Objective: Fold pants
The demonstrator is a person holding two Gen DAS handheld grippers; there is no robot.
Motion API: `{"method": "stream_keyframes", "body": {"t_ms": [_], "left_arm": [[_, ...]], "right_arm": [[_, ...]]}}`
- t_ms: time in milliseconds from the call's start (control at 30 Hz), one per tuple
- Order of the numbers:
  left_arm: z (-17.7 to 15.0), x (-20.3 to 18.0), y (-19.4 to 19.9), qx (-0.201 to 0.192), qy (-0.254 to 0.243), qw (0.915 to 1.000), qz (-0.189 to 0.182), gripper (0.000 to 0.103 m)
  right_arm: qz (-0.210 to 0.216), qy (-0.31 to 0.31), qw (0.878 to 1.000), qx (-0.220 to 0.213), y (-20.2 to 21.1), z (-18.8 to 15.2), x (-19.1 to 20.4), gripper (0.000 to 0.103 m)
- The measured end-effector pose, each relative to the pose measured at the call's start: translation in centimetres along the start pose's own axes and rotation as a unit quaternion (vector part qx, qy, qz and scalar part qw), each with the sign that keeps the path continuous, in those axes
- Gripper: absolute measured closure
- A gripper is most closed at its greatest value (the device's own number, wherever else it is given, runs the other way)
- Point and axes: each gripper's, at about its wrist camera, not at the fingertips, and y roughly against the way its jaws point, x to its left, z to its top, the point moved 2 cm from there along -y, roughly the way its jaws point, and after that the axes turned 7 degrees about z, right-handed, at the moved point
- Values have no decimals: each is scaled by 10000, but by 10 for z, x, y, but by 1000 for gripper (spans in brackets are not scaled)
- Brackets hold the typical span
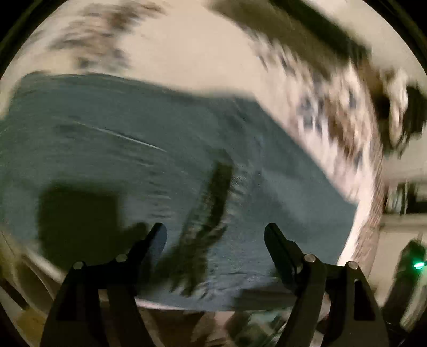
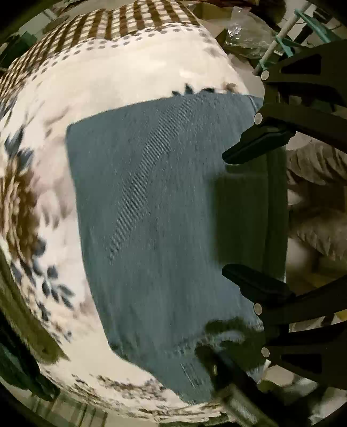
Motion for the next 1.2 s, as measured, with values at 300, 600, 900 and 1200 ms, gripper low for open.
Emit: {"method": "stream_keyframes", "body": {"t_ms": [300,600,900,1200], "left_arm": [[-37,205,48,-590,3647,9269,-660,35],[-25,234,2,-917,4040,9019,-1221,41],[-21,255,-19,-1128,4082,8959,-1343,63],[-23,210,43,-1920,3196,9242,-833,86]], "right_arm": [[-47,618,9976,293,-11,0,71,24],[-206,877,9952,384,-41,0,118,24],[-191,808,9952,509,-58,-3,123,24],[-62,732,9964,416,-48,-7,101,24]]}}
